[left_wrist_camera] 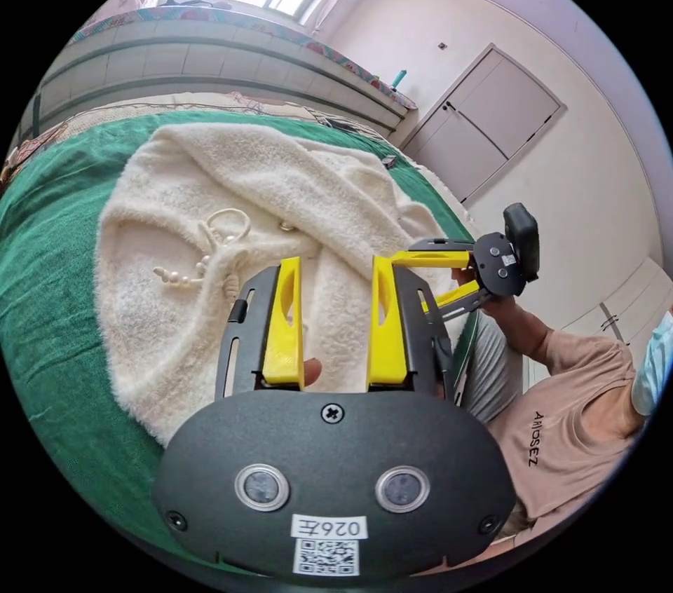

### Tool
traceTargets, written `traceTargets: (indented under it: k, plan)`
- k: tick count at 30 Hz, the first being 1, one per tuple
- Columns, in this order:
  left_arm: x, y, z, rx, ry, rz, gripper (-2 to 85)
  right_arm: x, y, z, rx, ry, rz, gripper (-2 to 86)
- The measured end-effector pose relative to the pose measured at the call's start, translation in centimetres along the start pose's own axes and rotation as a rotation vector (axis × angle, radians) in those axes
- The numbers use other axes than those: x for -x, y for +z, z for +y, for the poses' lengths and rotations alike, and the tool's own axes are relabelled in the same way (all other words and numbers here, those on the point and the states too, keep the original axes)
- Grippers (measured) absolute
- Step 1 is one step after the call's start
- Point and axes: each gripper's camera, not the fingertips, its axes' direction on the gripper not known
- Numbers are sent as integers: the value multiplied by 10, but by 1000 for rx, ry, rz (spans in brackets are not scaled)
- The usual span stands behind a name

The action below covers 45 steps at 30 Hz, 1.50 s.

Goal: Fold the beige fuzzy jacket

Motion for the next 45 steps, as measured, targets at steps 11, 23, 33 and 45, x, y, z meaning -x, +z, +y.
traceTargets:
  k: [11, 23, 33, 45]
  plan:
    - [31, -5, -7, -33, -94, 113, 67, -17, -58, 31, -277, -2, -197, 9]
    - [7, 31, -5, 80, -79, 342, 175, -136, -25, 41, -174, 387, -20, 130]
    - [-8, 55, 6, 148, -6, 252, -4, -207, 4, 14, -271, 499, -309, 16]
    - [-16, 21, 32, -23, 23, 313, -10, -250, 20, -32, -22, 416, -206, 49]
